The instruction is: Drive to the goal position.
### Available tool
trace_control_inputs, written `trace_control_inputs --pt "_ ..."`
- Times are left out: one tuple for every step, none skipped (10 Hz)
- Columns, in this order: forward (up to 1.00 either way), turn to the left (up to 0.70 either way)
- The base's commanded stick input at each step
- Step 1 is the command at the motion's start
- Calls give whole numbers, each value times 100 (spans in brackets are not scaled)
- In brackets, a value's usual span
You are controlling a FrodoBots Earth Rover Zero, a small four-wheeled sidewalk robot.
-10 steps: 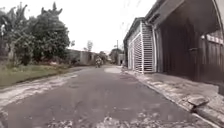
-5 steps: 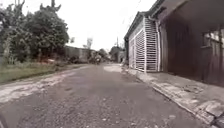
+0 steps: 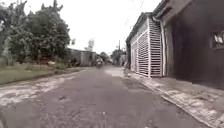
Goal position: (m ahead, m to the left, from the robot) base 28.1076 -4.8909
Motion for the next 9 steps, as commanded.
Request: trace_control_inputs --pt "70 6" --pt "70 6" --pt "70 6" --pt "70 6" --pt "70 6" --pt "70 6" --pt "70 6" --pt "70 6" --pt "70 6"
